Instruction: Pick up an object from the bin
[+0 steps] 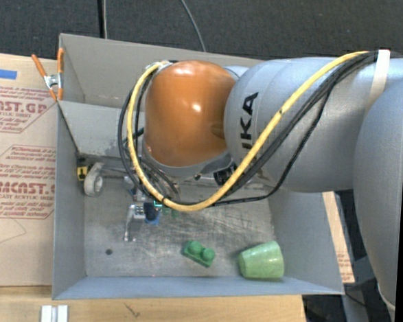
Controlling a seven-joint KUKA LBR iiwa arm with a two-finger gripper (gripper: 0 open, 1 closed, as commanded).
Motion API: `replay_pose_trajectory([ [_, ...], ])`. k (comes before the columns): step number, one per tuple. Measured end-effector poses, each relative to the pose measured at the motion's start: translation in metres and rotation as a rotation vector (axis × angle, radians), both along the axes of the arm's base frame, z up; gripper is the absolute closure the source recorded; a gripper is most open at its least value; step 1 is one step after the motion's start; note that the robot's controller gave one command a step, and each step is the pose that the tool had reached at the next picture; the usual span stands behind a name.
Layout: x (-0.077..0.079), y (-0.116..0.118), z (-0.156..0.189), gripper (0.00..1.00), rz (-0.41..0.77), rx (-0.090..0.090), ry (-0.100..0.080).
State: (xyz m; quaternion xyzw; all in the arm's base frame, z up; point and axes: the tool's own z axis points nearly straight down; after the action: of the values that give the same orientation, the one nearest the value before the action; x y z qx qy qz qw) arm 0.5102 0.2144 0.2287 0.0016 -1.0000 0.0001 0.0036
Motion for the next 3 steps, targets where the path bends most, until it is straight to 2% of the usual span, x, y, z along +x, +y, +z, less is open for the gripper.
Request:
replay_pose_trajectory([
  [1, 0.069, -0.045, -0.157, 0.0, 0.4, 0.005, -0.012],
  [2, 0.07, -0.06, -0.154, 0.0, 1.01, 0.006, -0.023],
  [3, 0.076, -0.073, -0.154, 0.0, 1.438, 0.007, -0.023],
])
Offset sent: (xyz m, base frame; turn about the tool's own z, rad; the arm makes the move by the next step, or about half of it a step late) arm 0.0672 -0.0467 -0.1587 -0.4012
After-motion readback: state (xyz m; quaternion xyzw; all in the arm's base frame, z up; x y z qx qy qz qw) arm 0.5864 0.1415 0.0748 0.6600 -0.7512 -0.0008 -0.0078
